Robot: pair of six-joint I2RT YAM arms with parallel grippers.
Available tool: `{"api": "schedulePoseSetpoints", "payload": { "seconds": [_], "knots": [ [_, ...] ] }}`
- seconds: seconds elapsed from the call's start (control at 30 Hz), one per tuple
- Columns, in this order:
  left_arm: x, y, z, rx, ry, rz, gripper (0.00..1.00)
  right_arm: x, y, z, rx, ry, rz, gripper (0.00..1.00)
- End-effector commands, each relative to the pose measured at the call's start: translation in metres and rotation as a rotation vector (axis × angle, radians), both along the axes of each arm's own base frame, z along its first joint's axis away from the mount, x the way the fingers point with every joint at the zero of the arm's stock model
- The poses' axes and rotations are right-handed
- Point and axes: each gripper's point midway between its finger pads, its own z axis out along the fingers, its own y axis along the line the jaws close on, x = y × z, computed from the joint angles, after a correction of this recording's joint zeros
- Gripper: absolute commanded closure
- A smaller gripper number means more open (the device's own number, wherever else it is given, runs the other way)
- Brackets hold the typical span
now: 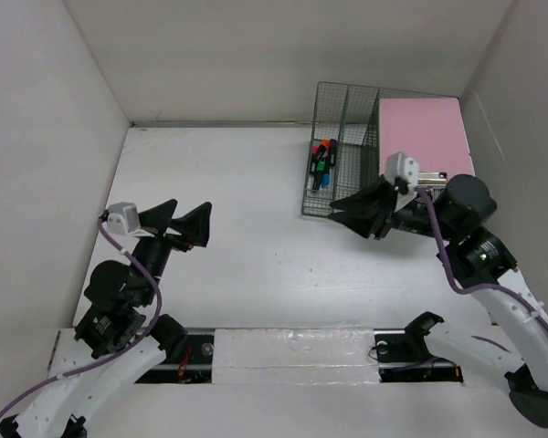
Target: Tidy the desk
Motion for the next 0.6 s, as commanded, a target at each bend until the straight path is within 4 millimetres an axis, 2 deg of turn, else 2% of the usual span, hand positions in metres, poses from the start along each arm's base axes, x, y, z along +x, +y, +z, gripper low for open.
{"api": "schedulePoseSetpoints", "payload": {
  "seconds": [0.0,0.07,0.1,0.2,0.33,0.57],
  "knots": [
    [-0.004,0.015,0.016,-0.056,-0.075,0.054,0.01,-0.025,0.019,-0.031,-0.082,-0.006,0.188,0.64],
    [-0.007,0.018,0.018,-0.070,-0.094,0.056,0.01,-0.030,0.029,-0.052,-0.126,0.039,0.223,0.48],
    [-0.008,0.019,0.019,-0.071,-0.101,0.055,0.01,-0.027,0.035,-0.065,-0.157,0.071,0.231,0.44],
    [-0.007,0.015,0.018,-0.059,-0.099,0.043,0.01,-0.032,0.050,-0.087,-0.228,0.095,0.253,0.37],
    [-0.002,0.012,0.015,-0.042,-0.077,0.047,0.01,-0.041,0.062,-0.093,-0.270,0.081,0.255,0.35],
    [-0.002,0.010,0.016,-0.034,-0.081,0.038,0.01,-0.043,0.060,-0.086,-0.259,0.044,0.240,0.35]
  ]
}}
